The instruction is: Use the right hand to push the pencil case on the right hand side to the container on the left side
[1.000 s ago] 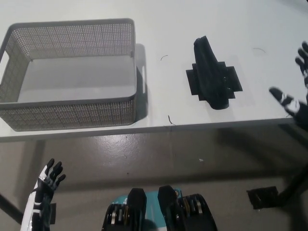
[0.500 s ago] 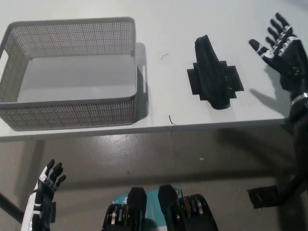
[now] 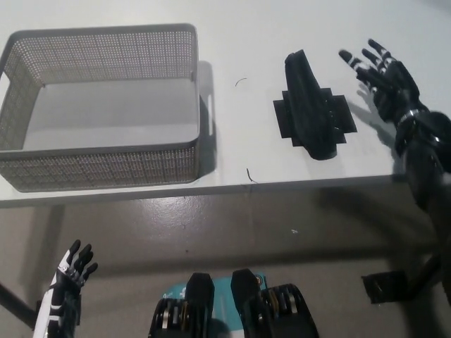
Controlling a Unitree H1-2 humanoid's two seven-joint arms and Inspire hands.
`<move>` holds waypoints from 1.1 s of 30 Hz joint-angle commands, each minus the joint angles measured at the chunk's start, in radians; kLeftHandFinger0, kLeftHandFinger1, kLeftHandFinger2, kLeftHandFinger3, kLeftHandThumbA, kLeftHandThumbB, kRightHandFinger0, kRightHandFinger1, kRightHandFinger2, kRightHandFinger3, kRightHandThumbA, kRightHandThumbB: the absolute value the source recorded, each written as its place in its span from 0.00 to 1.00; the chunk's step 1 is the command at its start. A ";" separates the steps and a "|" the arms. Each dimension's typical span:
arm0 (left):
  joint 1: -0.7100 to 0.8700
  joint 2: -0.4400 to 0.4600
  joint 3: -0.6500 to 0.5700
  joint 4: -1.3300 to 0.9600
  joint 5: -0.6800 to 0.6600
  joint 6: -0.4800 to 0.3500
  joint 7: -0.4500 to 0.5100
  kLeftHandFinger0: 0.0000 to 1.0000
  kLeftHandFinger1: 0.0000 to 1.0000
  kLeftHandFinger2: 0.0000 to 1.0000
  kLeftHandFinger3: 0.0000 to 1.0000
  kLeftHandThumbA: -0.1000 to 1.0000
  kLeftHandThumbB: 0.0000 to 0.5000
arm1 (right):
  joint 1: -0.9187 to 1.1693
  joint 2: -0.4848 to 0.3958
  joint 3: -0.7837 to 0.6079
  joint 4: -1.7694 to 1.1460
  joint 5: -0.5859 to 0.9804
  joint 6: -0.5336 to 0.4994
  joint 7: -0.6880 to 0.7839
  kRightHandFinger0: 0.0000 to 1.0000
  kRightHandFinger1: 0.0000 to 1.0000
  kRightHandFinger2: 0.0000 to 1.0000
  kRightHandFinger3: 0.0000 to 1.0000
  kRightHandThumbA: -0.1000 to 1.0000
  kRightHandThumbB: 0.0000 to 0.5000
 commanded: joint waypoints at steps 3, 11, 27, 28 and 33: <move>0.025 -0.008 0.002 -0.058 -0.018 -0.040 -0.027 1.00 1.00 1.00 1.00 1.00 0.78 | -0.111 0.005 -0.013 0.057 0.008 -0.080 0.026 1.00 1.00 1.00 1.00 1.00 0.54; 0.013 -0.008 0.010 -0.061 -0.009 -0.040 -0.028 1.00 1.00 1.00 1.00 1.00 0.79 | -0.126 0.084 0.005 0.085 -0.010 -0.078 0.012 1.00 1.00 1.00 1.00 1.00 0.57; -0.003 -0.011 0.027 -0.066 -0.025 -0.040 -0.043 1.00 1.00 1.00 1.00 1.00 0.82 | -0.076 0.134 -0.017 0.091 0.010 -0.075 0.030 1.00 1.00 1.00 1.00 1.00 0.60; -0.005 -0.013 0.026 -0.066 -0.032 -0.040 -0.046 1.00 1.00 1.00 1.00 1.00 0.84 | -0.073 0.142 -0.021 0.091 0.014 -0.072 0.035 1.00 1.00 1.00 1.00 1.00 0.58; -0.006 -0.018 0.029 -0.076 -0.024 -0.040 -0.042 1.00 1.00 1.00 1.00 1.00 0.89 | -0.060 0.179 -0.026 0.090 0.013 -0.084 0.034 1.00 1.00 1.00 1.00 1.00 0.56</move>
